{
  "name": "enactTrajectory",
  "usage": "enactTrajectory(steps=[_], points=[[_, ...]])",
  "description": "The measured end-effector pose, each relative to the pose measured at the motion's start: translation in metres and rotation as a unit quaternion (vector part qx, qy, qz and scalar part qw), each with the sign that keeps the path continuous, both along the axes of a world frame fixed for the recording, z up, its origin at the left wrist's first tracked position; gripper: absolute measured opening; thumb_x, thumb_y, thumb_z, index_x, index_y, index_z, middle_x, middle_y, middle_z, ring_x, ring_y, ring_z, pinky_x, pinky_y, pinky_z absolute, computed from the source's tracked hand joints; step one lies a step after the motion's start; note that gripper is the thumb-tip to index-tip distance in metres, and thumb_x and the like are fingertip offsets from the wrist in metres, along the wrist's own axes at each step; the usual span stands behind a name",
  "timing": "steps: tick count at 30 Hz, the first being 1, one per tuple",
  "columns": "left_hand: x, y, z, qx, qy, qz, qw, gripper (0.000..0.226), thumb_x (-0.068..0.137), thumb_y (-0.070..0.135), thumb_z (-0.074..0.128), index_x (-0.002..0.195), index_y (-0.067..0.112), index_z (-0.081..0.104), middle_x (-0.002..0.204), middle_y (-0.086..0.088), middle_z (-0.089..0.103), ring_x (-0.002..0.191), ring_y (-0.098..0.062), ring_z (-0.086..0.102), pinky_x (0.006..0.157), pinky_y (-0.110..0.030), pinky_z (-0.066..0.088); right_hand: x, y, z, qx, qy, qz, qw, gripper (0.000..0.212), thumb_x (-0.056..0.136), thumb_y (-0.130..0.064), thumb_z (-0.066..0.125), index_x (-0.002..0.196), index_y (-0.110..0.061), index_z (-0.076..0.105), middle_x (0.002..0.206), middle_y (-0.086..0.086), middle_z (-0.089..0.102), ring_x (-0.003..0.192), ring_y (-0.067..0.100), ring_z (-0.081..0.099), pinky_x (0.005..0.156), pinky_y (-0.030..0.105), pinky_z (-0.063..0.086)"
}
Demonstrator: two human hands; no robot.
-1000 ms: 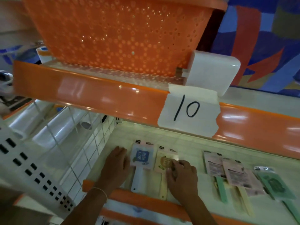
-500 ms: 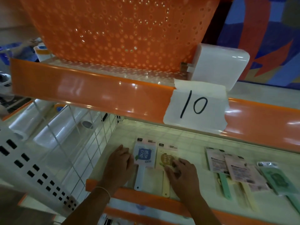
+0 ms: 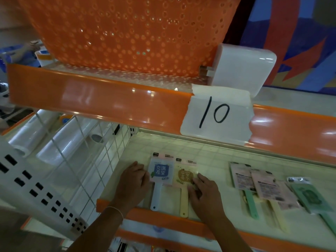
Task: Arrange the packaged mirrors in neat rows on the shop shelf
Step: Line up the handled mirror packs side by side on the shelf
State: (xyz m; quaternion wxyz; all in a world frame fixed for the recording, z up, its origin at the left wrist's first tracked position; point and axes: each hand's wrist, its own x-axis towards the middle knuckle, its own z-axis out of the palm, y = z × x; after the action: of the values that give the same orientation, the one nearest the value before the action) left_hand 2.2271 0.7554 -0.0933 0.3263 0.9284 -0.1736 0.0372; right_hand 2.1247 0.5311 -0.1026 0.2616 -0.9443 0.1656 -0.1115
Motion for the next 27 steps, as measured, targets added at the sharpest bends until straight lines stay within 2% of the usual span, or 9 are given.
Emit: enactTrajectory(steps=[3,5,10,13,14,16,18,21,27], points=[[0.003,0.001,-0.005,0.000,-0.006,0.000,1.000,0.035,0.086,0.025,0.049,0.086,0.001,0.074,0.105,-0.017,0.069,0.119,-0.034,0.056,0.102,-0.040,0.039,-0.001,-0.001,-0.001,0.004,0.000,0.002,1.000,0.040,0.086,-0.034,0.066,0.117,-0.010,0.068,0.129,0.010,0.061,0.115,0.025,0.054,0.097,0.026,0.036],[0.005,0.002,-0.009,-0.002,-0.008,-0.003,1.000,0.030,0.084,0.022,0.053,0.087,0.001,0.075,0.105,-0.018,0.069,0.118,-0.035,0.056,0.100,-0.043,0.042,-0.001,0.000,-0.002,0.005,0.000,0.003,1.000,0.039,0.086,-0.035,0.066,0.117,-0.011,0.068,0.129,0.009,0.060,0.116,0.024,0.053,0.097,0.025,0.035],[0.007,0.002,-0.012,0.000,-0.016,-0.002,1.000,0.035,0.084,0.030,0.050,0.087,0.005,0.074,0.105,-0.014,0.069,0.119,-0.032,0.055,0.100,-0.042,0.044,0.000,0.000,-0.003,0.013,-0.011,0.001,1.000,0.040,0.086,-0.034,0.066,0.119,-0.011,0.066,0.127,0.007,0.060,0.117,0.022,0.052,0.097,0.025,0.036],[0.008,0.003,-0.007,-0.018,-0.002,0.003,1.000,0.039,0.089,0.040,0.039,0.084,0.011,0.065,0.090,-0.007,0.066,0.102,-0.025,0.058,0.097,-0.046,0.047,0.001,0.001,-0.002,0.016,-0.024,-0.003,1.000,0.043,0.085,-0.040,0.058,0.117,-0.012,0.067,0.125,0.008,0.061,0.116,0.022,0.052,0.097,0.024,0.035],[0.009,0.002,-0.007,-0.024,0.016,0.004,1.000,0.039,0.090,0.042,0.039,0.094,0.012,0.063,0.095,-0.008,0.065,0.102,-0.025,0.057,0.095,-0.048,0.047,0.001,0.001,-0.002,0.017,-0.029,-0.004,0.999,0.045,0.084,-0.041,0.055,0.117,-0.012,0.067,0.124,0.008,0.061,0.115,0.023,0.052,0.097,0.024,0.035],[0.011,0.000,-0.005,-0.014,0.051,0.002,0.999,0.061,0.089,0.054,0.032,0.132,0.014,0.047,0.125,-0.011,0.057,0.123,-0.029,0.048,0.101,-0.050,0.042,0.002,0.001,-0.002,0.021,-0.040,-0.012,0.999,0.045,0.084,-0.040,0.053,0.116,-0.012,0.067,0.124,0.010,0.062,0.115,0.024,0.052,0.097,0.028,0.039],[0.010,-0.005,-0.004,0.030,0.061,-0.016,0.998,0.078,0.085,0.064,0.019,0.148,0.018,0.027,0.145,-0.007,0.043,0.140,-0.026,0.028,0.115,-0.048,0.024,0.002,0.001,-0.001,0.024,-0.042,-0.017,0.999,0.045,0.083,-0.039,0.053,0.115,-0.012,0.068,0.124,0.010,0.062,0.115,0.025,0.053,0.097,0.032,0.042],[0.004,-0.013,0.003,0.070,0.056,-0.036,0.995,0.086,0.080,0.066,0.009,0.150,0.017,0.021,0.154,-0.005,0.029,0.146,-0.021,0.010,0.119,-0.038,0.004,0.001,0.001,0.000,0.027,-0.036,-0.009,0.999,0.044,0.083,-0.039,0.052,0.116,-0.013,0.068,0.125,0.009,0.062,0.115,0.025,0.053,0.098,0.029,0.039],[0.004,-0.010,0.000,0.081,0.031,-0.033,0.996,0.091,0.077,0.065,0.002,0.147,0.013,0.030,0.151,-0.010,0.035,0.146,-0.021,0.014,0.120,-0.038,0.004,-0.001,-0.002,-0.002,0.044,-0.037,-0.002,0.998,0.035,0.085,-0.028,0.066,0.116,-0.013,0.067,0.131,0.008,0.056,0.118,0.021,0.054,0.097,0.023,0.038]])
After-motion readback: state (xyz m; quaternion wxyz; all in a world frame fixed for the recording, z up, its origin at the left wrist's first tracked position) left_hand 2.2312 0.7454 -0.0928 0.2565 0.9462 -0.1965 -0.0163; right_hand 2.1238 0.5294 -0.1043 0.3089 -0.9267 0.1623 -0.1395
